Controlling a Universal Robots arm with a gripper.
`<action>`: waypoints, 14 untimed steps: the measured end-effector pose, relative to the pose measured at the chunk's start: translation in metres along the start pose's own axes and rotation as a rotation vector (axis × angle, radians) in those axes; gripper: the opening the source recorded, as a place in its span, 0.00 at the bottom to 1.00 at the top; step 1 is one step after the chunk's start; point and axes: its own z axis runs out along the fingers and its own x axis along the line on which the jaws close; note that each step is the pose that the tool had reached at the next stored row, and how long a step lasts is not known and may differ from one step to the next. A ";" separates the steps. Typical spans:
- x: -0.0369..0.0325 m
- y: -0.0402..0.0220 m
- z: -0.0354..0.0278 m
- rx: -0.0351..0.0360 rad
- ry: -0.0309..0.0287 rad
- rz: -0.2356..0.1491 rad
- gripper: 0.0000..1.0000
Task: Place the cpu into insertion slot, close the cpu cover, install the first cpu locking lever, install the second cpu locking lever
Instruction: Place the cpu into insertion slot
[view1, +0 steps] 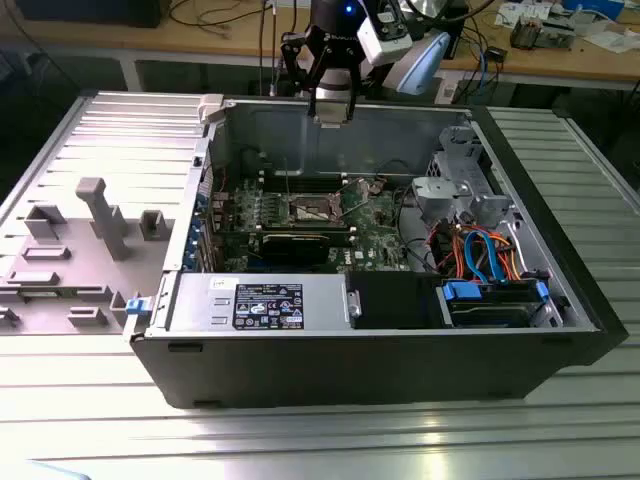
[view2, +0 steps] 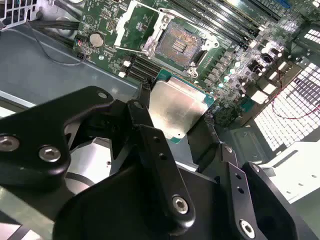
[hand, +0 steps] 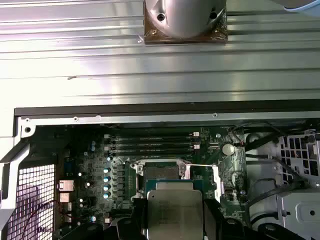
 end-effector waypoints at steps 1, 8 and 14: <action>0.0000 0.0000 0.0000 0.0001 0.0000 0.000 0.55; 0.0000 0.0000 0.0000 -0.0011 0.0001 0.000 0.55; 0.0000 0.0000 0.0005 -0.0011 -0.0026 0.030 0.55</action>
